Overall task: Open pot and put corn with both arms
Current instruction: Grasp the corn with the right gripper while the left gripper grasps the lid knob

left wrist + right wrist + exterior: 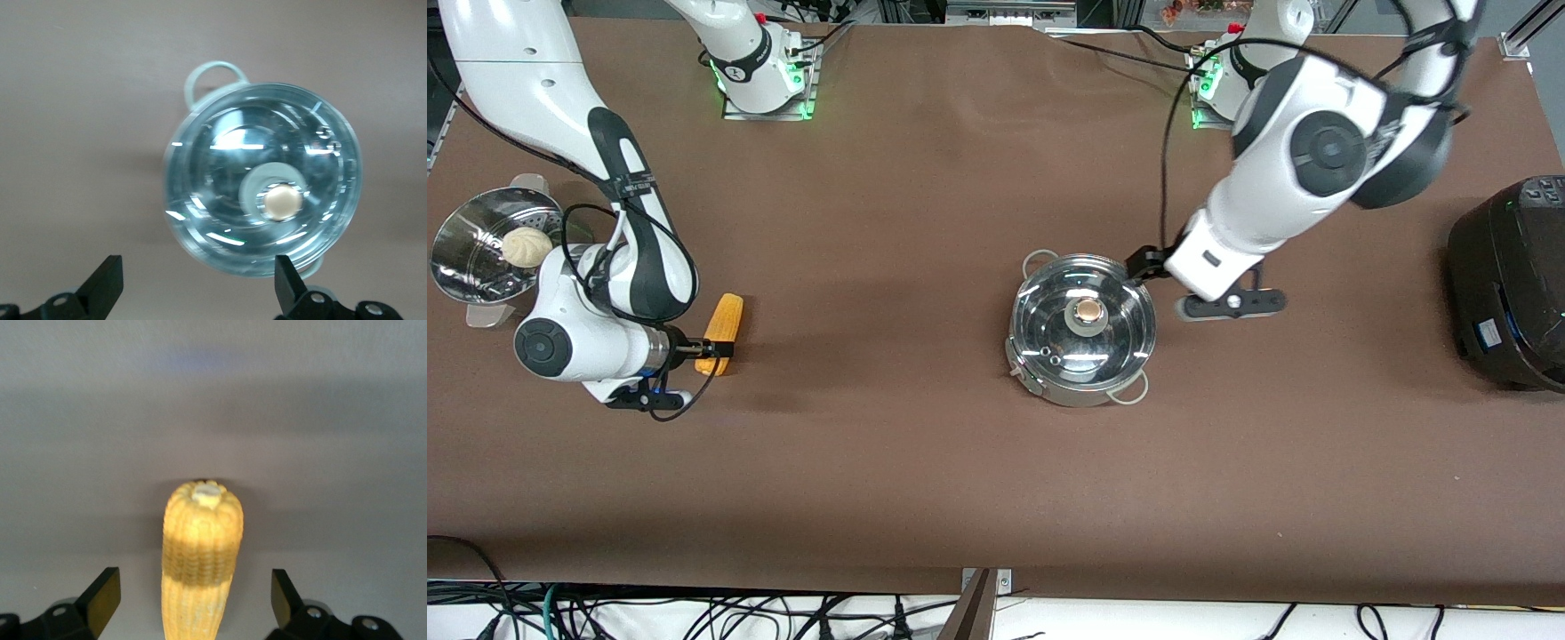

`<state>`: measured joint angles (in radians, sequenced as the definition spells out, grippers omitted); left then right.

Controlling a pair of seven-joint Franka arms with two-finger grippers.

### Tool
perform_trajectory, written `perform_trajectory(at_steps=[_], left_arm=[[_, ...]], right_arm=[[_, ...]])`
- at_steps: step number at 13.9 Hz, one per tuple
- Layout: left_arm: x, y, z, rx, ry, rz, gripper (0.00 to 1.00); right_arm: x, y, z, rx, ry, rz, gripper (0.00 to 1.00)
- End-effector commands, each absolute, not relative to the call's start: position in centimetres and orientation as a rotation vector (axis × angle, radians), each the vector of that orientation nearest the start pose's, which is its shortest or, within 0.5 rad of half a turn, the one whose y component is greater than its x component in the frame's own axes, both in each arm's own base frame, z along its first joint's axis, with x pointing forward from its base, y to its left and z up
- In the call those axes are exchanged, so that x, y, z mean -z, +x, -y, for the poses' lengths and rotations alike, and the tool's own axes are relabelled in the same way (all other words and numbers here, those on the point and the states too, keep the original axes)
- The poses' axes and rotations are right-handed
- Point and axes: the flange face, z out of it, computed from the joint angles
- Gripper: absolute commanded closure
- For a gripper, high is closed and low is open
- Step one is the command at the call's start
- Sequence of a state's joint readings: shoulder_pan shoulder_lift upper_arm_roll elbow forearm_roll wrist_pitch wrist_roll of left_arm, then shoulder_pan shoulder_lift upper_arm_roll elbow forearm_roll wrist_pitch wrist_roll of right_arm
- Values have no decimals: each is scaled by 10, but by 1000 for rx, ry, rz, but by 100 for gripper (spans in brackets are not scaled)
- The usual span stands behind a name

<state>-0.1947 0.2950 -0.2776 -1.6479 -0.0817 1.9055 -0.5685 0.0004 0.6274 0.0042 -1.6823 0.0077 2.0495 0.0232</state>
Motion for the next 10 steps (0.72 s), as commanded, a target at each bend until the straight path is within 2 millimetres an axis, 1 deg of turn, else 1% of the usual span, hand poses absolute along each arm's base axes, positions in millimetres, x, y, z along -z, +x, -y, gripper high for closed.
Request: perform_trajectory(at_steps=[1, 2, 3, 4, 5, 7, 10], left_arm=[[-421, 574, 320, -157, -3250, 271, 0], [-408, 567, 337, -155, -3223, 215, 0], [-396, 567, 342, -144, -3191, 208, 0], [-390, 569, 345, -115, -3176, 225, 0], [-383, 566, 356, -106, -3172, 207, 0], [-376, 570, 361, -116, -3175, 209, 0], [-374, 570, 366, -110, -3181, 201, 0]], right_arm=[[-223, 635, 0, -407, -3106, -19, 0], [-219, 632, 0, -417, -3103, -22, 0], [-218, 631, 0, -414, -3104, -23, 0], [-213, 628, 0, -421, -3103, -23, 0], [-209, 625, -1, -419, -3103, -21, 0], [-205, 622, -1, -424, -3102, -21, 0], [-200, 619, -1, -428, -3098, -26, 0]])
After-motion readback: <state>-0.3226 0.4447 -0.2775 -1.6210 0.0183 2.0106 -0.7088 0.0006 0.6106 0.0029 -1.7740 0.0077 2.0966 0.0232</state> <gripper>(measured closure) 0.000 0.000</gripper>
